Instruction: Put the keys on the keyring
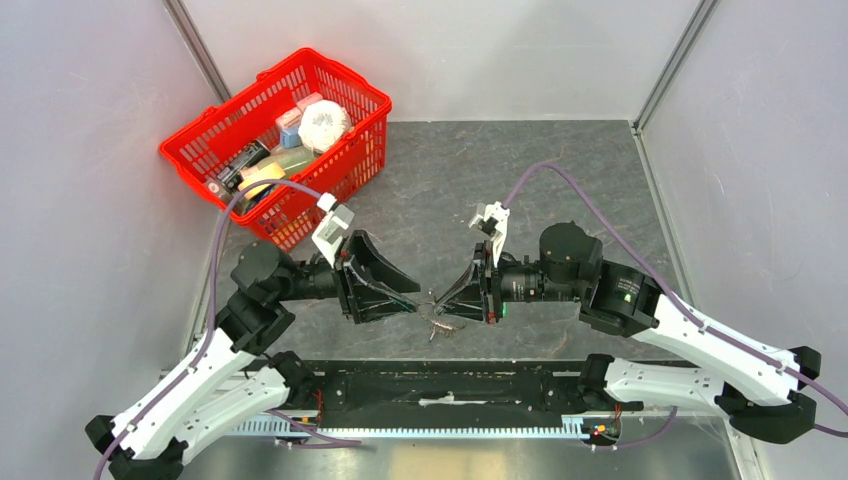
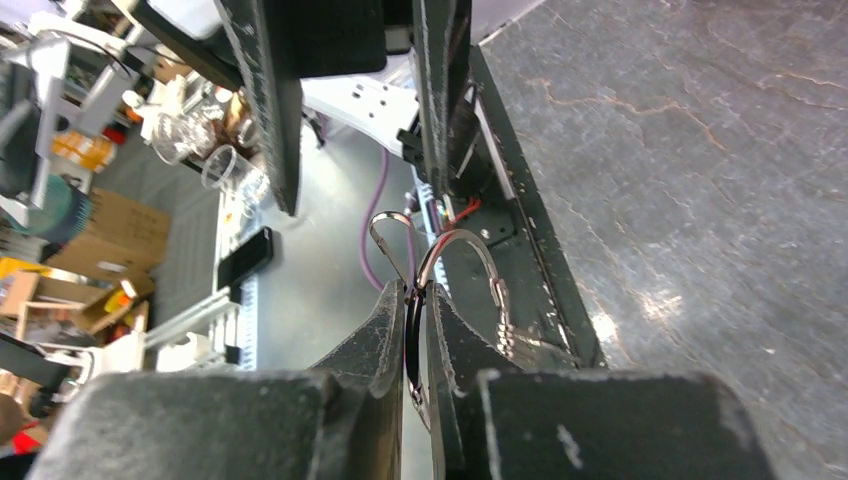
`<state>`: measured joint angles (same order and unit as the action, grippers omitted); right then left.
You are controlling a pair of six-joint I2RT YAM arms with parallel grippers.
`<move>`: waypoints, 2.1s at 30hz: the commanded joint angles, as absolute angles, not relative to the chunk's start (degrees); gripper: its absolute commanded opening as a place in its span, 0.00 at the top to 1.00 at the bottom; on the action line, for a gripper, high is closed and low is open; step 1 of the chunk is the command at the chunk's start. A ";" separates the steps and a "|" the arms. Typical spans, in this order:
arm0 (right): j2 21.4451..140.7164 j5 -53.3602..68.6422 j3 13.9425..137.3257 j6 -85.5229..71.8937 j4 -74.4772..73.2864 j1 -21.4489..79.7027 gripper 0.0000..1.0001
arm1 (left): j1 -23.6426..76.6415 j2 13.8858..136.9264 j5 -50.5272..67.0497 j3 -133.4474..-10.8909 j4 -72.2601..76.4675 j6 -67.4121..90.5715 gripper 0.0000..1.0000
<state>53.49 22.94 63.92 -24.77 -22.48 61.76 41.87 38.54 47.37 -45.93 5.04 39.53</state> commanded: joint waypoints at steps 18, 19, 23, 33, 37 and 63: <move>56.14 34.26 66.58 -36.65 -8.87 62.05 1.00 | 42.01 36.76 46.29 -40.32 24.58 39.80 0.43; 56.33 36.07 66.34 -37.55 -7.31 62.05 1.00 | 42.01 36.71 47.14 -40.10 26.54 40.68 0.43; 56.65 41.01 65.49 -40.57 -2.16 62.05 1.00 | 42.01 36.22 49.96 -37.79 36.41 45.63 0.44; 59.09 48.07 64.23 -46.91 10.13 62.05 1.00 | 42.10 36.62 53.11 -35.99 52.68 55.10 0.44; 60.71 50.27 62.87 -50.53 17.86 62.05 1.00 | 42.10 36.30 52.83 -36.05 54.84 56.32 0.44; 67.09 54.75 62.62 -54.76 29.09 62.01 1.00 | 42.19 39.14 51.20 -38.77 60.82 61.03 0.46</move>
